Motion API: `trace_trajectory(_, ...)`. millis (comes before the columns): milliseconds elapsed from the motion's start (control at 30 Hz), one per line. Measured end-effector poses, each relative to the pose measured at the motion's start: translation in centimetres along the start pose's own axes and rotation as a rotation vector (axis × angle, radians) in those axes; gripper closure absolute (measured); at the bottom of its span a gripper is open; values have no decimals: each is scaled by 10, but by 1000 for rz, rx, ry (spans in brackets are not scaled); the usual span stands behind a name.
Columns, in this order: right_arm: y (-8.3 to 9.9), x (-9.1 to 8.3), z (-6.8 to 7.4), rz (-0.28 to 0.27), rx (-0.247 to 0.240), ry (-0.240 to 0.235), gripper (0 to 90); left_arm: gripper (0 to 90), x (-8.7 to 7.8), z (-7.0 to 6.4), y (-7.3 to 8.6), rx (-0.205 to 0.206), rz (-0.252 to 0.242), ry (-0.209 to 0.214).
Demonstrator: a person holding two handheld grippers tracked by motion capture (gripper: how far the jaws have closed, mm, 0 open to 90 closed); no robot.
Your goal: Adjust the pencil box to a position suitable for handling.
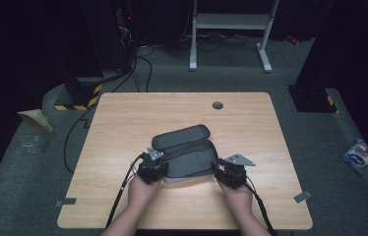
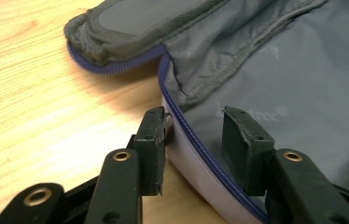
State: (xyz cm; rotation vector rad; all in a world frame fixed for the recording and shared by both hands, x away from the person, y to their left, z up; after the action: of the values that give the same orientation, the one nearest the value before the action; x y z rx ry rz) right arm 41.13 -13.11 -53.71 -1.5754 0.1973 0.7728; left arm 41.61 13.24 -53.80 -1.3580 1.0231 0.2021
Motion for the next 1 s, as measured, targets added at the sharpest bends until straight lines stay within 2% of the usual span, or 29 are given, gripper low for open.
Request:
trace_trajectory(67, -7, 7, -2, 20, 0, 6, 587, 563, 3, 3, -2, -23, -8, 16)
trace_trajectory(167, -14, 13, -4, 45, -3, 3, 579, 570, 7, 10, -6, -30, 8, 14)
trace_trajectory(300, -17, 14, -4, 68, 3, -1, 573, 637, 9, 14, -12, -23, 27, 13)
trace_trajectory(400, -14, 13, -1, 74, -9, -1, 553, 654, 13, 16, -17, -9, 40, 11)
trace_trajectory(500, -13, 9, 1, 54, -3, 4, 528, 658, 11, 18, -19, -17, 24, 6)
trace_trajectory(600, -11, 6, 2, 52, -2, -2, 518, 619, 6, 18, -16, -34, -7, 14)
trace_trajectory(633, -11, 5, 2, 55, -1, -4, 511, 588, 3, 16, -15, -41, -26, 13)
trace_trajectory(700, -12, 6, 0, 40, -15, 0, 496, 539, -8, 7, -12, -24, -86, -4)
trace_trajectory(767, -14, 6, -1, 36, -16, -1, 493, 506, -16, -3, -9, -3, -115, 1)
trace_trajectory(900, -21, 6, -4, 15, -13, 9, 500, 440, -25, -21, 2, 7, -132, 23)
trace_trajectory(967, -26, 9, -8, 5, -7, 14, 545, 428, -28, -28, 8, 16, -142, 24)
trace_trajectory(1000, -28, 10, -9, 3, -6, 16, 565, 427, -29, -30, 12, 8, -138, 25)
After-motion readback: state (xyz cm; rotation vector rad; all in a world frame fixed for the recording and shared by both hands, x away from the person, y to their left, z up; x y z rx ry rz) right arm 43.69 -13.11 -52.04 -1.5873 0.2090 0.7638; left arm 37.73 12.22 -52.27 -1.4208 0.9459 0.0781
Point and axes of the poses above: each handheld gripper's, and its own axes: x roughly forward along the jaws, y roughly out of its underside, z roughly to its left, the point moved 4 cm from there along x, roughly forward along the jaws, and after that the axes turned 9 degrees about y, right-handed, at the moved point
